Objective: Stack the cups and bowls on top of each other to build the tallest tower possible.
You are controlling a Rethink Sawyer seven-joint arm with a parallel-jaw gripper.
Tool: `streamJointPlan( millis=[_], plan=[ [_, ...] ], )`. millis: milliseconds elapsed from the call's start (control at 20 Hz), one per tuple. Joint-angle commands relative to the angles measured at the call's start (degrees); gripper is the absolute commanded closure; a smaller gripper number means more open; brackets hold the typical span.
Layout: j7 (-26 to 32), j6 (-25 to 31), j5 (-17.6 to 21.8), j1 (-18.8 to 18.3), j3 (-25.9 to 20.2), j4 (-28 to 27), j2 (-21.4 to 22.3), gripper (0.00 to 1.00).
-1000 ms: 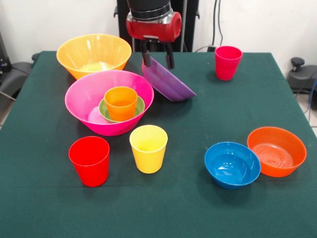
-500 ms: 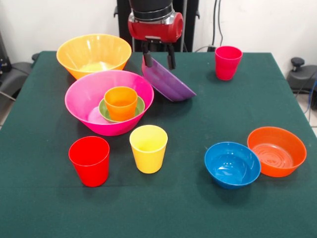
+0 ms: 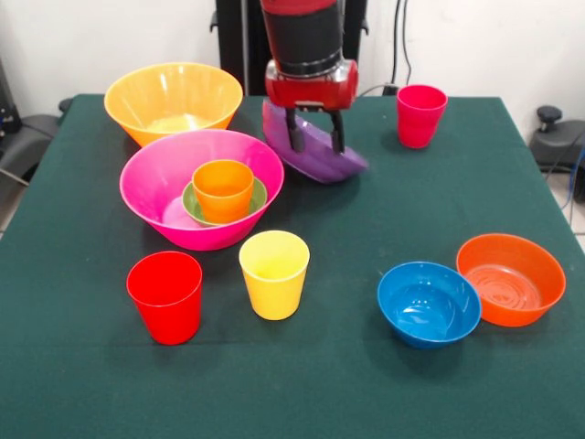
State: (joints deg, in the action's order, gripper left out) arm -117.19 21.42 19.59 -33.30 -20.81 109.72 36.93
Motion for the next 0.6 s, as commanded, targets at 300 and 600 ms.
streamJointPlan(
  millis=[300, 600],
  plan=[
    [0.1, -3.5, 5.6, 1.8, 0.8, -3.7, -5.0, 0.00],
    [-0.7, -4.3, 6.3, 2.5, 1.4, -3.7, -4.5, 0.00]
  ],
)
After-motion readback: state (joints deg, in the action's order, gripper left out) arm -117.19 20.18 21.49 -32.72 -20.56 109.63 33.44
